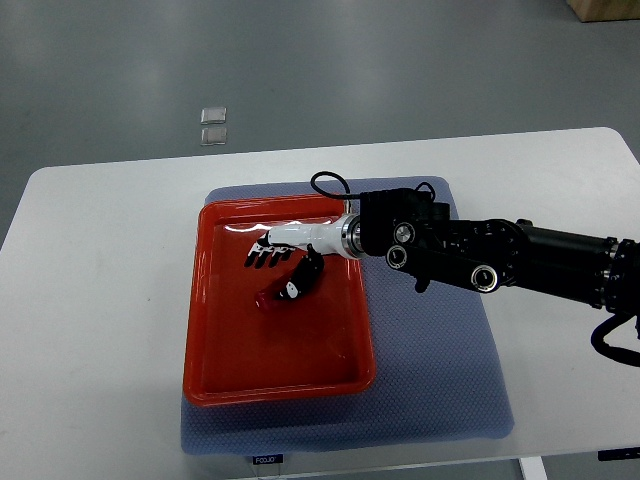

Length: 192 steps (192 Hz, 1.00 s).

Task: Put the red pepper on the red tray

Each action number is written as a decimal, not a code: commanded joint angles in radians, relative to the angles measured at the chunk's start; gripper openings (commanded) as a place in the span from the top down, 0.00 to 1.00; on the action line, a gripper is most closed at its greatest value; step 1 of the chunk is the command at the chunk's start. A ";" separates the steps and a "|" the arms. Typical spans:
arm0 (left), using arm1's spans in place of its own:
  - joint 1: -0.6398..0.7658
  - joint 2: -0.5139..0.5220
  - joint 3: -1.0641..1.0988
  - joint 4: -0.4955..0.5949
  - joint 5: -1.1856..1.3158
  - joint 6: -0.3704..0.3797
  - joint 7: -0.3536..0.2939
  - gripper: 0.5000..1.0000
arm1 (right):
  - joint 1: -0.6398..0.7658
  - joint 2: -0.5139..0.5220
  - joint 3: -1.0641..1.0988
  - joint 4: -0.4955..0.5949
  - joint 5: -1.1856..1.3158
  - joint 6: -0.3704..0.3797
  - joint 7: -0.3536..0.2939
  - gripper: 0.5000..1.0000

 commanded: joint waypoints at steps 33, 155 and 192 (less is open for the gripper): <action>0.000 0.000 0.000 0.000 0.000 0.000 0.000 0.00 | -0.004 -0.011 0.097 0.001 0.019 0.010 0.000 0.17; 0.000 0.000 -0.001 0.000 0.000 0.000 0.000 0.00 | -0.252 0.046 0.807 -0.189 0.574 0.013 0.134 0.17; 0.000 0.000 0.000 0.000 0.000 0.000 0.000 0.00 | -0.317 0.055 0.917 -0.257 0.823 0.016 0.209 0.17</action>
